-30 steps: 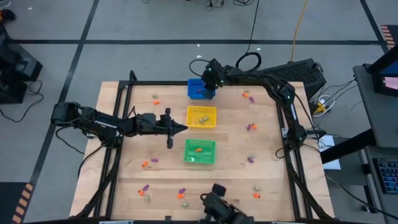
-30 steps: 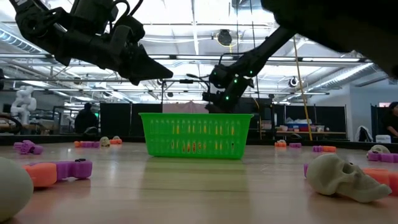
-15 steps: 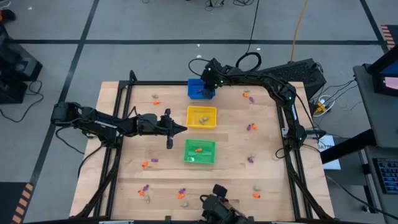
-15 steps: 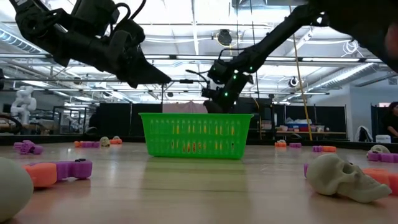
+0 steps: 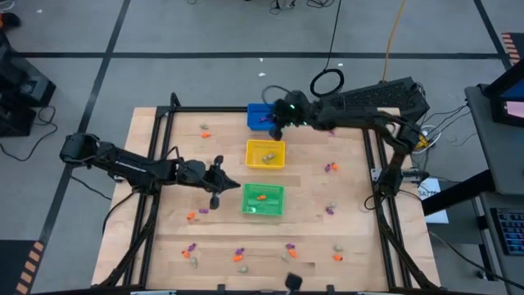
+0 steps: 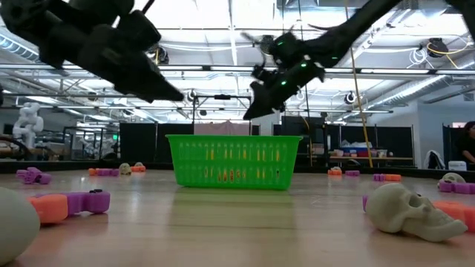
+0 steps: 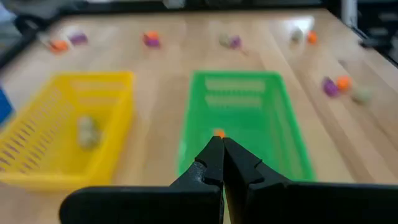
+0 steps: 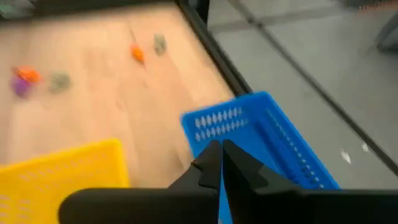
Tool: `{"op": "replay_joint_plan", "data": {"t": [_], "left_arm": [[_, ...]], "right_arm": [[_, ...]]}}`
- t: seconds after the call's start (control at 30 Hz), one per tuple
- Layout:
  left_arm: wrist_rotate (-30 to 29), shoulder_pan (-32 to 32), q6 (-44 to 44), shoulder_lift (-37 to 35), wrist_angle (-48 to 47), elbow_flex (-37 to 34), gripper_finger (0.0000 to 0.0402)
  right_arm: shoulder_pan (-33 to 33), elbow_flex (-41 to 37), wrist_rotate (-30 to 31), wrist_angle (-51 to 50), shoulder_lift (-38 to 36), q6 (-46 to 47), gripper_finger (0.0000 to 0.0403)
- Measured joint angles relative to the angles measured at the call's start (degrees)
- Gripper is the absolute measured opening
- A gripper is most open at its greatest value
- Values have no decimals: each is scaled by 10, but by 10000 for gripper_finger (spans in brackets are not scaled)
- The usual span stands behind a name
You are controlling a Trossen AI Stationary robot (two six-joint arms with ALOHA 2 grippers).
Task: Sort Halloween decoration
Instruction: Put the orange skeleton toy into the green bin
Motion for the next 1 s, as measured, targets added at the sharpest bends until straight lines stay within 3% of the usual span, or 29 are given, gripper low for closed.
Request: {"op": "replay_joint_plan", "data": {"t": [0.2, 0.4, 0.67, 0.9, 1.0], "left_arm": [[-26, -67, -25, -14, -177, 58, 0], [-6, -142, -40, -14, -362, 131, 0], [74, -242, -187, -13, -498, 171, 0], [79, -347, -323, 0, -527, 171, 3], [77, -383, -369, 19, -529, 171, 25]], "right_arm": [[50, -179, 0, 161, -119, 50, 1], [108, -265, 71, 168, -219, 50, 1], [175, -285, 134, 133, -270, 36, 0], [207, -285, 179, 127, -264, 22, 0], [208, -285, 180, 128, -265, 22, 0]]}}
